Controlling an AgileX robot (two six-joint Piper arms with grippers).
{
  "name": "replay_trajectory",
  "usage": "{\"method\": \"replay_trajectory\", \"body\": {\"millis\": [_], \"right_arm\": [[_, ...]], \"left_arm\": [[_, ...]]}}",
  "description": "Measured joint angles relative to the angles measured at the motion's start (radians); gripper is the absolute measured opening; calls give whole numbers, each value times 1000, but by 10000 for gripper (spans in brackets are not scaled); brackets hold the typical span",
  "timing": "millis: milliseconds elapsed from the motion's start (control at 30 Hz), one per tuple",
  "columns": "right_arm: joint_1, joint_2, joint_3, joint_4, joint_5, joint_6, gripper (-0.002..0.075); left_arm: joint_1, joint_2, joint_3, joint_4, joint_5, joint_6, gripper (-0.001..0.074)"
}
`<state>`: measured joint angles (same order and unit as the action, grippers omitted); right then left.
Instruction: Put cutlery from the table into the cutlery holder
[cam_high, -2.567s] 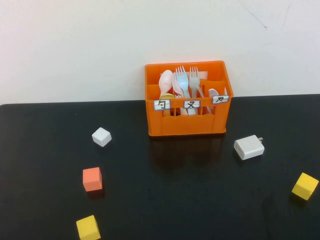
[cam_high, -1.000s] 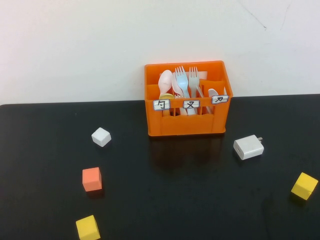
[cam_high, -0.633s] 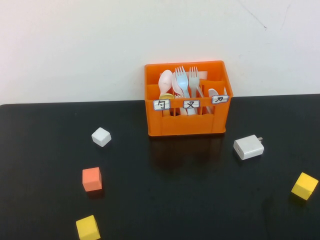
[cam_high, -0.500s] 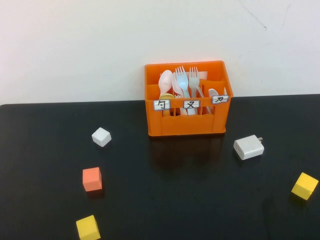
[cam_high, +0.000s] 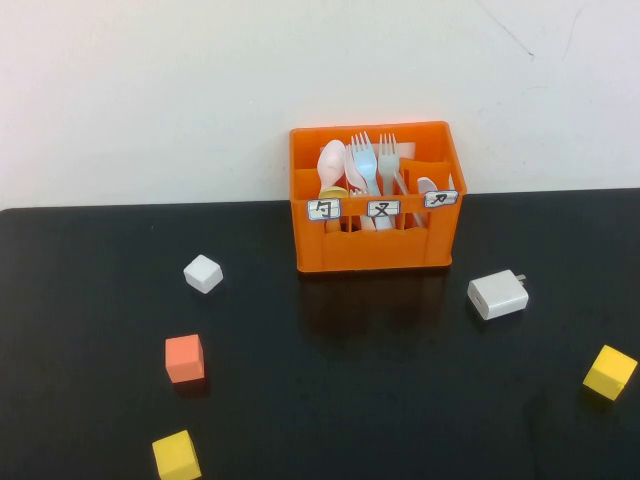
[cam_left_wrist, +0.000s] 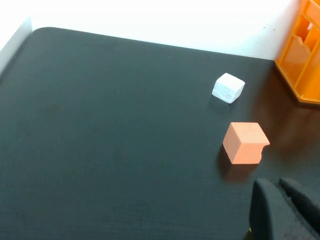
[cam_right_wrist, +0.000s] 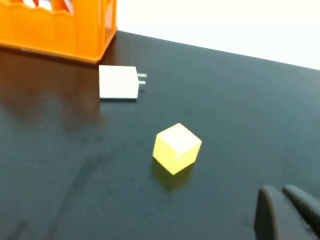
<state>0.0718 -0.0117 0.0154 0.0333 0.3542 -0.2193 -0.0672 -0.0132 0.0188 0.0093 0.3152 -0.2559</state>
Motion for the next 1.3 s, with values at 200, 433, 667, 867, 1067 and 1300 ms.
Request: {"method": "replay_trajectory", "body": {"millis": [200,433,667,867,1067,1300], "right_arm": [[0,0,0,0,0,-41,-2],[0,0,0,0,0,51,-2],[0,0,0,-2,0,73,-2],[0,0,0,-4,0,76,-2],[0,0,0,-4,0,86,-2],[0,0,0,-4,0,90,-2]], "left_arm": [[0,0,0,0,0,0,-1],[0,0,0,0,0,0,-1],[0,0,0,0,0,0,-1],[0,0,0,0,0,0,-1],[0,0,0,0,0,0,-1],[0,0,0,0,0,0,-1]]}}
